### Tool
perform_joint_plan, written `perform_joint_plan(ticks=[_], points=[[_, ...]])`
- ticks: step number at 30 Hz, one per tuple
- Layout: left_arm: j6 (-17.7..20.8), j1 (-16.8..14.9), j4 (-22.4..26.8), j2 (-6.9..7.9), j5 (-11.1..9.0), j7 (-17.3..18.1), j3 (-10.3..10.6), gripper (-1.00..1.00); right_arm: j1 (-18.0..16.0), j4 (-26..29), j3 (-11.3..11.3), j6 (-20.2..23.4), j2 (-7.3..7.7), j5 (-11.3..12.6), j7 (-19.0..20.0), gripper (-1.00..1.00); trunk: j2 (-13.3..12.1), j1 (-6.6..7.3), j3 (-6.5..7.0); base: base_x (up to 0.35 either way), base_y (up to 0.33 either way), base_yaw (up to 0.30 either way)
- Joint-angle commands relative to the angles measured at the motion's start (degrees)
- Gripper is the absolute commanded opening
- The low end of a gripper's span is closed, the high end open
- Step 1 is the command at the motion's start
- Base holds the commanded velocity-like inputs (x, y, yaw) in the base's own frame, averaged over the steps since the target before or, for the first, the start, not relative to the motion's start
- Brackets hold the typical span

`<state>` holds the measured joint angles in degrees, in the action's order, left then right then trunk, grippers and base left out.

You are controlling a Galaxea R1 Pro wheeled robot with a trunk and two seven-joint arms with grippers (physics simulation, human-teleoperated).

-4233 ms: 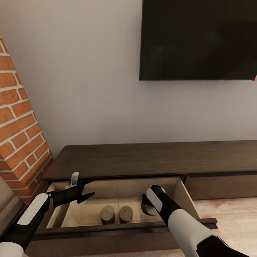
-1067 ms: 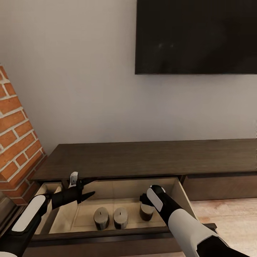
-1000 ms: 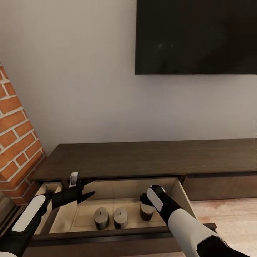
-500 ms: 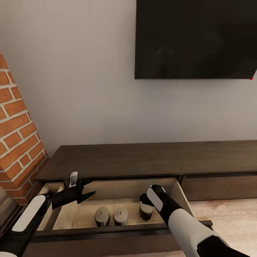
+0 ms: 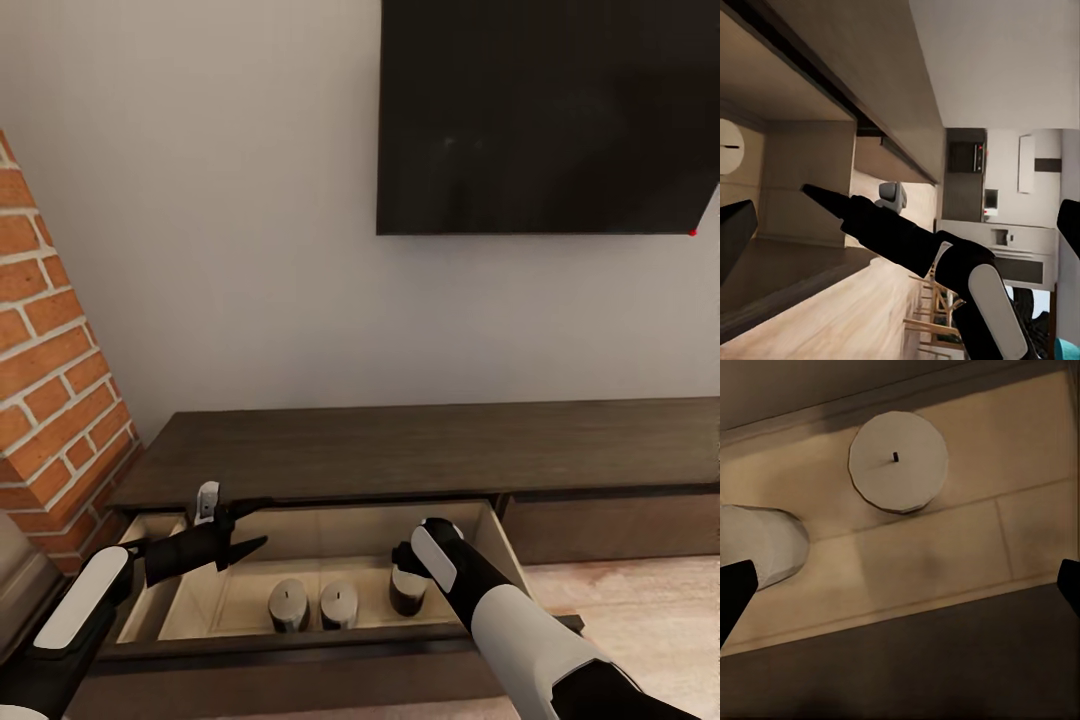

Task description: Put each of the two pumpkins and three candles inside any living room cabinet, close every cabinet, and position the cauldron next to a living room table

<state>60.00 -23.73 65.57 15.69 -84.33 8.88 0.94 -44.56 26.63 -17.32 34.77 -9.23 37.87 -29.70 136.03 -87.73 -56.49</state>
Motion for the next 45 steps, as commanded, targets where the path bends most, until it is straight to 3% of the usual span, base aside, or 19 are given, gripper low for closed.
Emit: perform_joint_plan(ticks=[1, 20, 45], points=[[0.0, 0.0, 0.0, -0.01, 0.0, 0.0, 0.0, 1.0, 0.0, 0.0, 0.0, 0.0, 0.0, 0.0, 0.0, 1.0, -0.4, 0.23, 0.18, -0.013, 0.0, 0.0], [0.0, 0.0, 0.0, -0.02, 0.0, 0.0, 0.0, 1.0, 0.0, 0.0, 0.0, 0.0, -0.08, 0.0, 0.0, 1.0, -8.0, 4.4, 3.59, -0.115, 0.007, 0.0], [0.0, 0.0, 0.0, 0.02, 0.0, 0.0, 0.0, 1.0, 0.0, 0.0, 0.0, -0.1, -0.17, 0.0, 0.0, 1.0, -18.1, 9.89, 8.08, -0.004, 0.001, 0.0]])
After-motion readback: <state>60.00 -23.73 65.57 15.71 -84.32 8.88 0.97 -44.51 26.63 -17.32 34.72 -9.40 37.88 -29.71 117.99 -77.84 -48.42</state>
